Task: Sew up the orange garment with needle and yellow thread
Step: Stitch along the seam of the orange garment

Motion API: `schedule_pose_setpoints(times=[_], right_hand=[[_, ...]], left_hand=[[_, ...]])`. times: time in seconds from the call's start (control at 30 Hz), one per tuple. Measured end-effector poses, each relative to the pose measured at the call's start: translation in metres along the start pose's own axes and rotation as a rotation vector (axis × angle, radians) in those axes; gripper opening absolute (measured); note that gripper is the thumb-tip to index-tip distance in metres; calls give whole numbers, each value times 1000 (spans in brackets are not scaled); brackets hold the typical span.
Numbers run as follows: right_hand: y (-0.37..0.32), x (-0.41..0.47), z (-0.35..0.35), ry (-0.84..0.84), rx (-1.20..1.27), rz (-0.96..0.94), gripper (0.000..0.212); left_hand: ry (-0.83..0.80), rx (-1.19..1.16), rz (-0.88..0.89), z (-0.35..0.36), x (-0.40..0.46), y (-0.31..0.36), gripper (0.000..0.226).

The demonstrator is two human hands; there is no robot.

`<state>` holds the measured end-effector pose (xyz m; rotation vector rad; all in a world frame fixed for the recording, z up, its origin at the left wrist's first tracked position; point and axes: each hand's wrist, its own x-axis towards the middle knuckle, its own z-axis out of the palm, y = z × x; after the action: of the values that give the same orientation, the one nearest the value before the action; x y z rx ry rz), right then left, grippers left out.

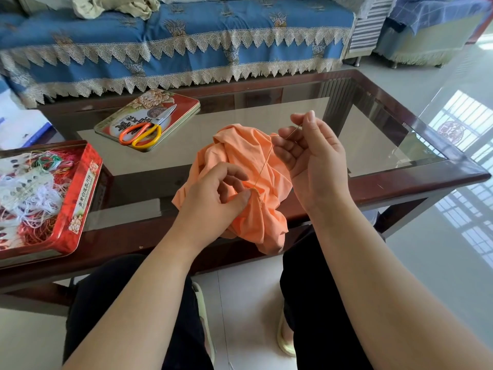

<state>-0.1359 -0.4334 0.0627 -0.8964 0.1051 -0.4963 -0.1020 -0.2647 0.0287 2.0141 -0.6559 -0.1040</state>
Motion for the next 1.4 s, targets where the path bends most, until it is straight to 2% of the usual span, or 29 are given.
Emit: schedule_pose_setpoints(times=[0.27, 0.53, 0.7, 0.77, 0.87, 0.97, 1.1, 1.27, 1.4], right_hand=[[5, -3, 4, -95, -17, 17, 26], [8, -2, 6, -132, -19, 42, 26], [9, -2, 7, -197, -60, 45, 24], [7, -2, 6, -192, -49, 73, 25], [8, -9, 5, -205, -92, 147, 23], [11, -18, 5, -271, -134, 202, 23], [9, -24, 0, -308, -247, 280, 21], [20, -38, -12, -340, -569, 534, 23], [26, -41, -12, -263, -598, 521, 25]], left_hand=[[-13, -134, -48, -3, 1, 5, 21], [-153, -311, -167, -1, 5, 5, 19], [-193, -276, -244, -1, 6, 7, 10], [-192, -324, -268, -4, 6, 11, 17], [-169, -387, -325, -7, 6, 9, 39], [-113, -434, -381, -8, 6, 5, 43], [-46, -552, -443, -7, 9, -1, 25], [-14, -793, -493, -10, 11, -6, 25], [-9, -881, -532, -13, 12, -6, 15]])
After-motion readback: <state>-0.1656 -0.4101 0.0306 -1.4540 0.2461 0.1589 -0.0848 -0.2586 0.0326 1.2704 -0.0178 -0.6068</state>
